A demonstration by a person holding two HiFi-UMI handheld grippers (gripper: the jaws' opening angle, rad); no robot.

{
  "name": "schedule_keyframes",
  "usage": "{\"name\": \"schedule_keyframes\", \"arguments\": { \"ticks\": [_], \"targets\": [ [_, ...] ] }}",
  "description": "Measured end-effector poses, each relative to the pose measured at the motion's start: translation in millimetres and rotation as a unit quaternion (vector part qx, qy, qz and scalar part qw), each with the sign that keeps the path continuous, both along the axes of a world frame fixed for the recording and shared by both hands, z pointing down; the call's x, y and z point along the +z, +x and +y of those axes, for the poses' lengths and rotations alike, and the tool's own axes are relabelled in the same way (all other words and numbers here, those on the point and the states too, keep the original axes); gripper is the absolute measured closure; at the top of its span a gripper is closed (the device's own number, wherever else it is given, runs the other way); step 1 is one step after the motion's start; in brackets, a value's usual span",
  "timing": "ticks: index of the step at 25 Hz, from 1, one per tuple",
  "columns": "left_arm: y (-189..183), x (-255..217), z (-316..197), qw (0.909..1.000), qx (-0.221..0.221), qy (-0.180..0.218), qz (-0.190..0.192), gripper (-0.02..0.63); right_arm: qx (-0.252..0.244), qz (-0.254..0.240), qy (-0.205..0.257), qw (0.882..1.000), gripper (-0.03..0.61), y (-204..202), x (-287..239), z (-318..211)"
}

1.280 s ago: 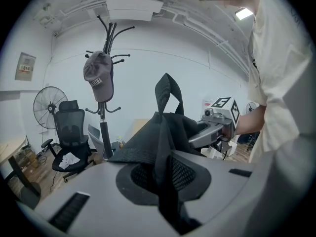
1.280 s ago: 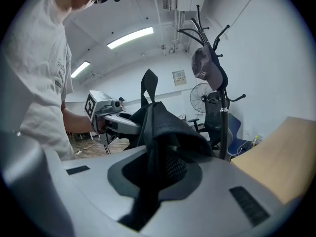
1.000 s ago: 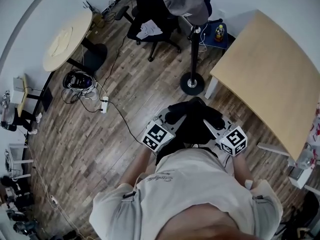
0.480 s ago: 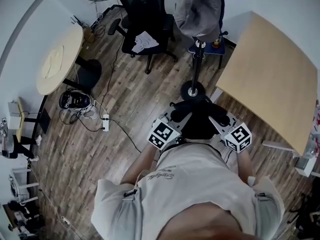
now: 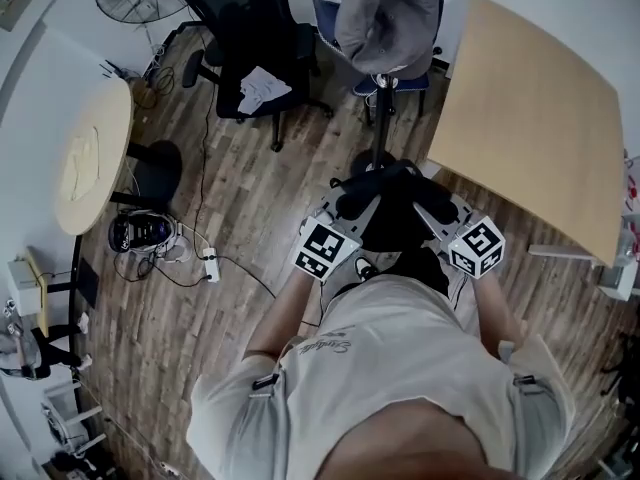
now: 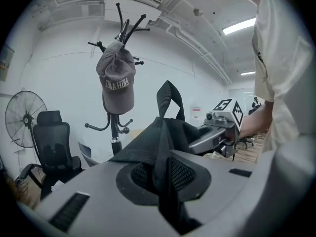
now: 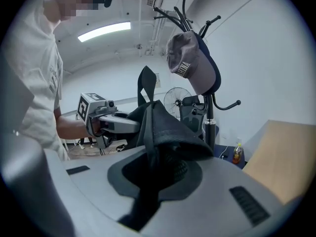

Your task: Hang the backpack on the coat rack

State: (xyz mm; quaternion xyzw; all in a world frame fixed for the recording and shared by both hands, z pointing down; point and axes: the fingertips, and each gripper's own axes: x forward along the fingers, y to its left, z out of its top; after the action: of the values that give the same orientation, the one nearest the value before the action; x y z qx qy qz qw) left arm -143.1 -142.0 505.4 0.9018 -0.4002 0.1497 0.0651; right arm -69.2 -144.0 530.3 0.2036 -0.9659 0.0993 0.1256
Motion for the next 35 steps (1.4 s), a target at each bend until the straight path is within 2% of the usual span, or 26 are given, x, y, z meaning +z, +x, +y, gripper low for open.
{"name": "schedule_keyframes", "arguments": {
  "ticks": [5,17,29,35],
  "targets": [
    [-11,11,-23,1.0000,-0.005,-0.006,0.000,0.570,-0.002,0.000,0.000,1.000,0.549,-11,13,-19],
    [-22,48,-77,0.9967,-0.039,-0.071,-0.007,0.569,-0.024,-0.014,-0.025,0.999,0.549,-21,49,-79],
    [-31,82,-135,0.9946,-0.042,-0.091,-0.026,0.569,-0.061,-0.005,-0.053,0.997,0.549,-27,83,-139],
    [-33,96,-158,0.9928,-0.057,-0.102,-0.027,0.569,-0.080,0.007,-0.065,0.995,0.548,-28,97,-162]
  ]
}}
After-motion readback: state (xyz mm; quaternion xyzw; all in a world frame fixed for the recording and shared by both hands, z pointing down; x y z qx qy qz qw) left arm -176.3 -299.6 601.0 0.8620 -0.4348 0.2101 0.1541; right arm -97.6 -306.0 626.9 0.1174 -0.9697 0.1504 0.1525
